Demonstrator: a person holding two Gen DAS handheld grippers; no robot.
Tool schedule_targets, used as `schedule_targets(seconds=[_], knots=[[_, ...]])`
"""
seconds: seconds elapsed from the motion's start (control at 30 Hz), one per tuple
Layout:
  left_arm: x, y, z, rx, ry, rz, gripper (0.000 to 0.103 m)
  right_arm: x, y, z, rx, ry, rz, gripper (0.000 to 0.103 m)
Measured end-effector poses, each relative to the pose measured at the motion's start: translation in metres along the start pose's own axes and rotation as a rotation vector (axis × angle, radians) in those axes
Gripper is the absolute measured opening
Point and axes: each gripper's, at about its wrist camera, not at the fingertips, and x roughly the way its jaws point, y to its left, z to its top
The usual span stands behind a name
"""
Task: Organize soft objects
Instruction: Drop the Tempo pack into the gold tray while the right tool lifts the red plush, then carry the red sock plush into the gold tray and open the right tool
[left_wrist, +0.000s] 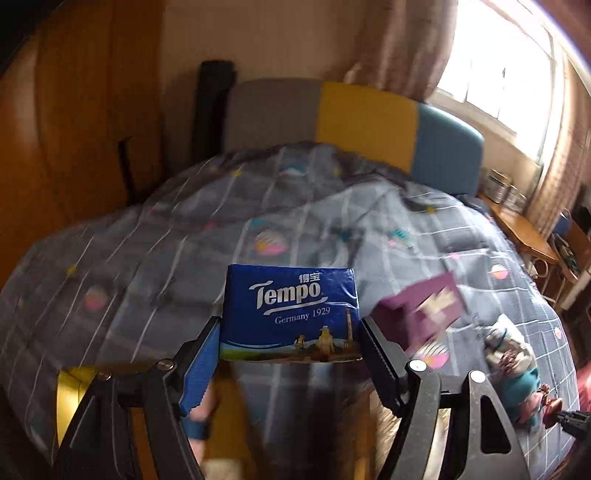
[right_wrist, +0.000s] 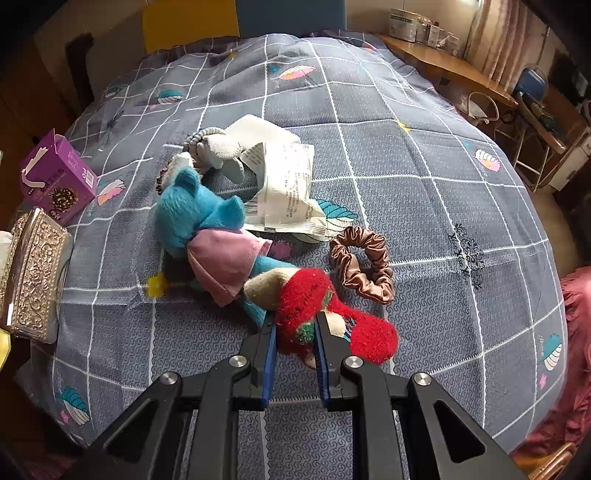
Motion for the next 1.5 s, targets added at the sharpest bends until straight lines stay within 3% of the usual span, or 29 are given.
schedule_targets(seconds=[0.2,0.47,0.57,0.63,0.93,1.27,1.4,1.5], knots=[[-0.016,0.075,-0.077,-0.122,0.047,0.063,0.074,-0.003,0.006,-0.003,0.029,-0.012,-0.025,0.017],[-0.023,0.124,-0.138,-0.215,0.111,0.144,0.074,-0.017,0.017,0.003,0.076,-0.075,-0.044,0.015],[-0.027,0.127,-0.152,-0.209,0.118,0.146,0.077,-0.025,0.022,0.011,0.097,-0.103,-0.027,0.015],[-0.028,0.125,-0.159,-0.191,0.124,0.145,0.085,-0.029,0.027,0.019,0.111,-0.123,-0.011,0.015],[-0.046,0.112,-0.17,-0.159,0.099,0.129,0.085,-0.031,0.064,0.069,0.165,-0.17,0.101,0.015],[-0.072,0.104,-0.172,-0.135,0.057,0.095,0.085,-0.044,0.188,0.151,0.085,-0.281,0.296,0.015],[-0.073,0.106,-0.176,-0.13,0.06,0.097,0.085,-0.069,0.26,0.163,-0.015,-0.342,0.476,0.015],[-0.074,0.112,-0.178,-0.148,0.059,0.108,0.085,-0.087,0.318,0.148,-0.168,-0.325,0.624,0.015]])
